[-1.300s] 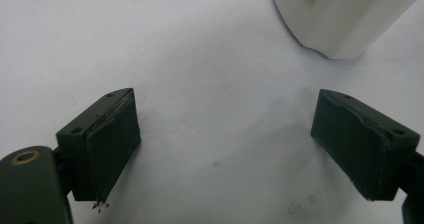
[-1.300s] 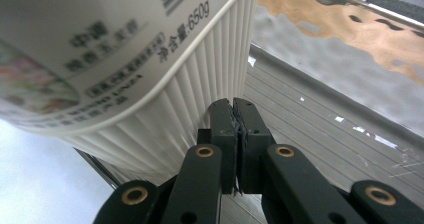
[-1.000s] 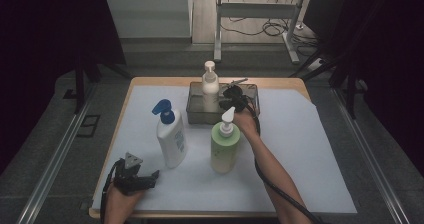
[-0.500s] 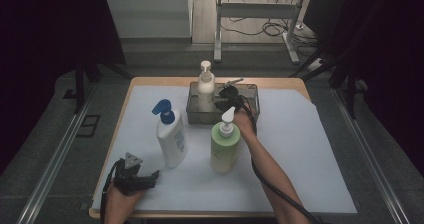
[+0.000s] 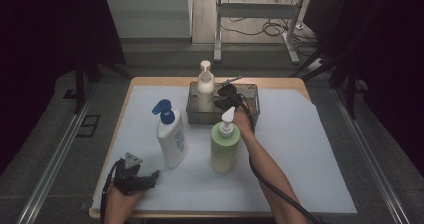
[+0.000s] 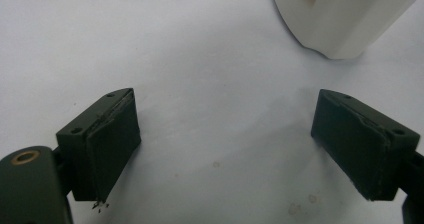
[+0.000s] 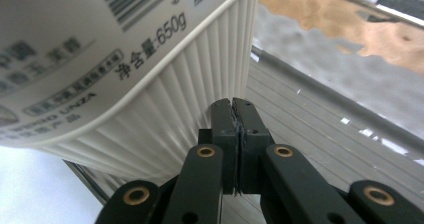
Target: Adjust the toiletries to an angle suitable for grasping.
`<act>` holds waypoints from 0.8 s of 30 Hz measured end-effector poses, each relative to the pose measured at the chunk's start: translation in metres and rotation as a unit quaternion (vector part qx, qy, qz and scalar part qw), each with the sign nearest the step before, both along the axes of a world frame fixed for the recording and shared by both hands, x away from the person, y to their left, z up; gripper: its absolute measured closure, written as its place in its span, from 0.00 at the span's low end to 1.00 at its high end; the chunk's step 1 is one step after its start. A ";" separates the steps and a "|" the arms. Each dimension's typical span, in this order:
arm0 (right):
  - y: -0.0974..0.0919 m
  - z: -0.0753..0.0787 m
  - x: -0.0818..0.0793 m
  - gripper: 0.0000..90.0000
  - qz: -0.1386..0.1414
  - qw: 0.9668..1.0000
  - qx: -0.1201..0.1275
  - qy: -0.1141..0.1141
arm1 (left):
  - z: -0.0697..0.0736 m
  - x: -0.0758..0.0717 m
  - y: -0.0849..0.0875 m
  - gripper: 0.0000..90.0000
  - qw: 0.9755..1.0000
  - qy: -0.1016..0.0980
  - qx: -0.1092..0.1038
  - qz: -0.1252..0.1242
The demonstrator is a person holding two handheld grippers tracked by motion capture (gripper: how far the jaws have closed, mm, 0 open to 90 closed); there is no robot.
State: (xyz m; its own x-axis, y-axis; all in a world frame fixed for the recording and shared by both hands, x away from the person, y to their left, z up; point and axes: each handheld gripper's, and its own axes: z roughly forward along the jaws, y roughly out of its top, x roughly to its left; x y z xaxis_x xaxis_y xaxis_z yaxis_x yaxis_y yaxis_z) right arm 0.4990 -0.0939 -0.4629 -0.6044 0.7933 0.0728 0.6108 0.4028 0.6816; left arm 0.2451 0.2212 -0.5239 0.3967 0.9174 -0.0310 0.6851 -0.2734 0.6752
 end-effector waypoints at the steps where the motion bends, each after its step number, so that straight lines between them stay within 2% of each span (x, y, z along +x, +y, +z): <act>1: 0.001 -0.001 0.000 0.98 0.003 1.000 0.000 -0.001 | 0.000 0.000 0.000 0.13 1.000 0.000 0.000 0.000; 24: 0.030 -0.006 0.000 0.99 0.033 0.999 0.010 -0.004 | 0.000 0.000 0.000 0.13 1.000 0.000 0.000 0.000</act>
